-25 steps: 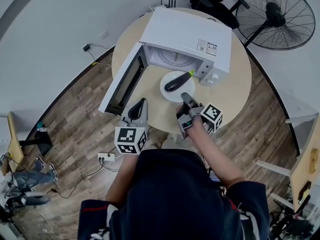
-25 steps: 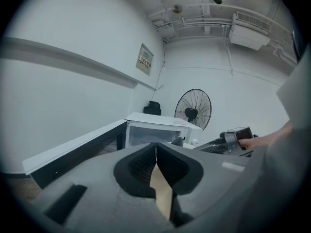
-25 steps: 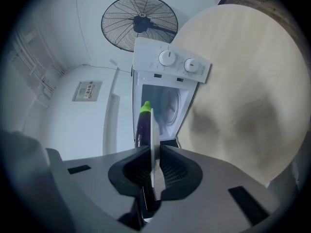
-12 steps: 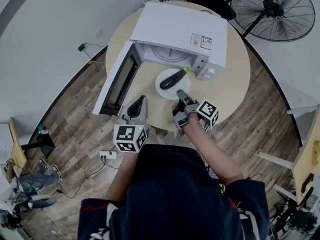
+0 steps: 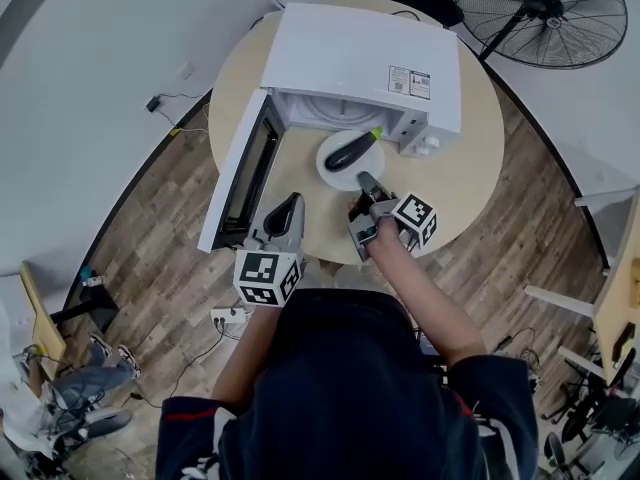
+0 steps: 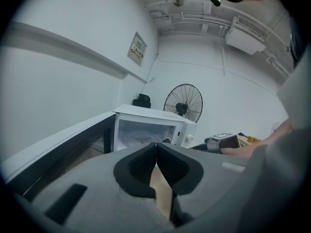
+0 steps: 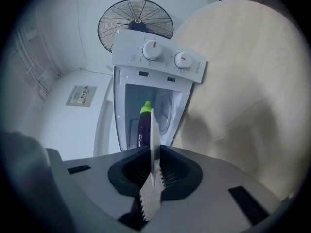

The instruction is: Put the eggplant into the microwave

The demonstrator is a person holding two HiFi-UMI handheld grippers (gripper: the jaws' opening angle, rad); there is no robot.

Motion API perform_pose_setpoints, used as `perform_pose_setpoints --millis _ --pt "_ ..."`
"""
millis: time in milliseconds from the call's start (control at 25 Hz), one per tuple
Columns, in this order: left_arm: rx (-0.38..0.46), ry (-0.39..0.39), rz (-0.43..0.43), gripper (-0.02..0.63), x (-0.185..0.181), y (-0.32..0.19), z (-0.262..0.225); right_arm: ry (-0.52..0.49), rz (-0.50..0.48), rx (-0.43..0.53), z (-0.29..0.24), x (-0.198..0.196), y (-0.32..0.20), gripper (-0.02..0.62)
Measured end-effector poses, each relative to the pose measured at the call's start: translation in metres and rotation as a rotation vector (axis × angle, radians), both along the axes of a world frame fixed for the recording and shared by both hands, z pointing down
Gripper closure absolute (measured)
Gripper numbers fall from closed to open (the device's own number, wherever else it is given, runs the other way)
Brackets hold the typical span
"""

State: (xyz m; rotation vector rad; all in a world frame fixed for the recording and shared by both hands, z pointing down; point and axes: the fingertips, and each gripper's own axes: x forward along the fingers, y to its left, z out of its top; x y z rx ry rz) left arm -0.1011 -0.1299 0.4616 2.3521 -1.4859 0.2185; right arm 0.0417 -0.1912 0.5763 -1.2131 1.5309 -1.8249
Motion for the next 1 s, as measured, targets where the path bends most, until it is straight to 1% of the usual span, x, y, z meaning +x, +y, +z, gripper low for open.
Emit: perform_pose_setpoints --millis 160,360,560,760,1000 --pt "-0.018 0.007 0.025 0.588 -0.008 -0.007 0.006 0.019 0.036 0.022 0.010 -0.003 -0.017 0.569" --pt "-0.042 -0.002 0.039 0.586 -0.021 -0.017 0.013 0.041 0.067 -0.002 0.028 -0.005 -0.038 0.569" --pt "-0.070 -0.024 0.081 0.587 -0.026 -0.022 0.024 0.027 0.102 -0.020 0.047 -0.008 -0.059 0.569" --pt "-0.082 -0.014 0.117 0.586 -0.026 -0.027 0.030 0.029 0.126 -0.045 0.062 -0.010 -0.075 0.569" --pt "-0.098 -0.015 0.130 0.588 -0.028 -0.031 0.037 -0.011 0.161 -0.059 0.076 -0.013 -0.088 0.569"
